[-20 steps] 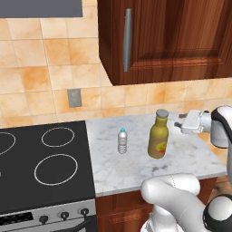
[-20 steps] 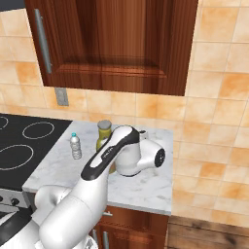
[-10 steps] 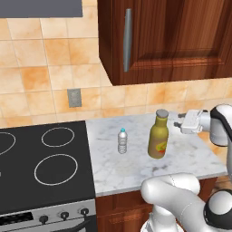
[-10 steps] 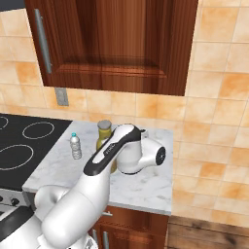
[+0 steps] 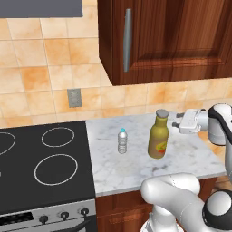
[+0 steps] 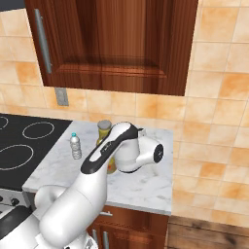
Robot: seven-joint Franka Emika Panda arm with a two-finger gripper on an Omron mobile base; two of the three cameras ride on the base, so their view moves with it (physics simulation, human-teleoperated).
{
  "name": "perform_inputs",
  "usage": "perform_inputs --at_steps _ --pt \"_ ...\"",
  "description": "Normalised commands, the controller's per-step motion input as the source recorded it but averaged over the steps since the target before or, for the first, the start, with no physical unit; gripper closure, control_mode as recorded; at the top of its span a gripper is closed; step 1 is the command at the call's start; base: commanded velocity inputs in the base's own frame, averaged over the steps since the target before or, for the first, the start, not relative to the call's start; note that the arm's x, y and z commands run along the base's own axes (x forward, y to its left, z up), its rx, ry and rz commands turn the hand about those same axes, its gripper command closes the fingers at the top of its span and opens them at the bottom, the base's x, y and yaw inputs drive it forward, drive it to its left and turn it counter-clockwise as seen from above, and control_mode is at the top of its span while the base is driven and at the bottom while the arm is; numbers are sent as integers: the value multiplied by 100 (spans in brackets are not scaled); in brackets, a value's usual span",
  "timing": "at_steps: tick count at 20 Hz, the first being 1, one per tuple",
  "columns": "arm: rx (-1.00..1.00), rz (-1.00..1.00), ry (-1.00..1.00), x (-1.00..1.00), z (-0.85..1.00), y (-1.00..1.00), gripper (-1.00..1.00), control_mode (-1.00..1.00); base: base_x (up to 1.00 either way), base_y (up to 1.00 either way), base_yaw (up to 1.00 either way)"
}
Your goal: Move the drinks to the dining counter.
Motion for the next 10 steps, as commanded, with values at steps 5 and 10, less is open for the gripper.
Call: perform_inputs --at_steps 5,10 --pt "0 0 0 4 0 4 -100 -100 0 0 0" --pt "0 0 0 24 -2 10 -100 -100 0 0 0"
